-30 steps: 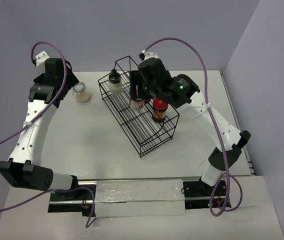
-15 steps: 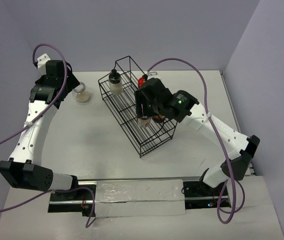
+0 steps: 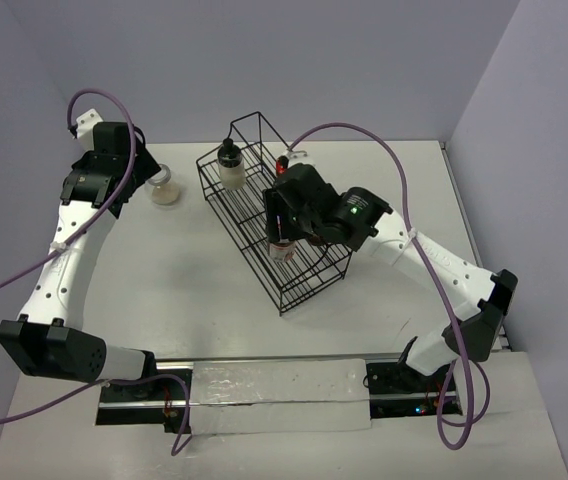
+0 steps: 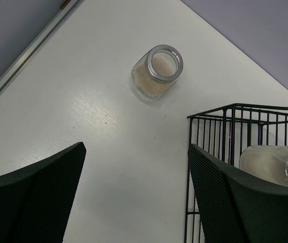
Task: Organize the condiment bottles
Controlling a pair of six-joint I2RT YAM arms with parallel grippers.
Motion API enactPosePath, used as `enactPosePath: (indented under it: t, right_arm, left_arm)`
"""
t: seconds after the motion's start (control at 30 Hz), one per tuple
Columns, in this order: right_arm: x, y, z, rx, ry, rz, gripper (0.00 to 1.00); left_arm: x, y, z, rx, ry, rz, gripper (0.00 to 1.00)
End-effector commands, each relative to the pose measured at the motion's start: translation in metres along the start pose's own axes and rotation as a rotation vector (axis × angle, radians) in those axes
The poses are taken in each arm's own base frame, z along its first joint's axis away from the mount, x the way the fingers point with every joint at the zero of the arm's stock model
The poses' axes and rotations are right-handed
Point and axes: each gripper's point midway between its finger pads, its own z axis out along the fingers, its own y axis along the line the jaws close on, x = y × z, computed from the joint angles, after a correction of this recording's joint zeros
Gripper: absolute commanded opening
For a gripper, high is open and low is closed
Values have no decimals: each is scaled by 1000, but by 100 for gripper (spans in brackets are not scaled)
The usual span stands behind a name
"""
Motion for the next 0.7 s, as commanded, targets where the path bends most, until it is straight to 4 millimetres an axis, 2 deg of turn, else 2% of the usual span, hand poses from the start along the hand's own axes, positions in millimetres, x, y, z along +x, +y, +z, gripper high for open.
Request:
enactPosePath:
  t: [0.0, 0.67]
  right_arm:
    - [-25, 17, -8, -57, -111, 41, 9]
    - [-5, 8, 2, 38, -71, 10, 20]
  left_arm:
    - [-7, -2, 1, 13, -27, -32, 90]
    - [-8, -3, 4, 8, -26, -21, 90]
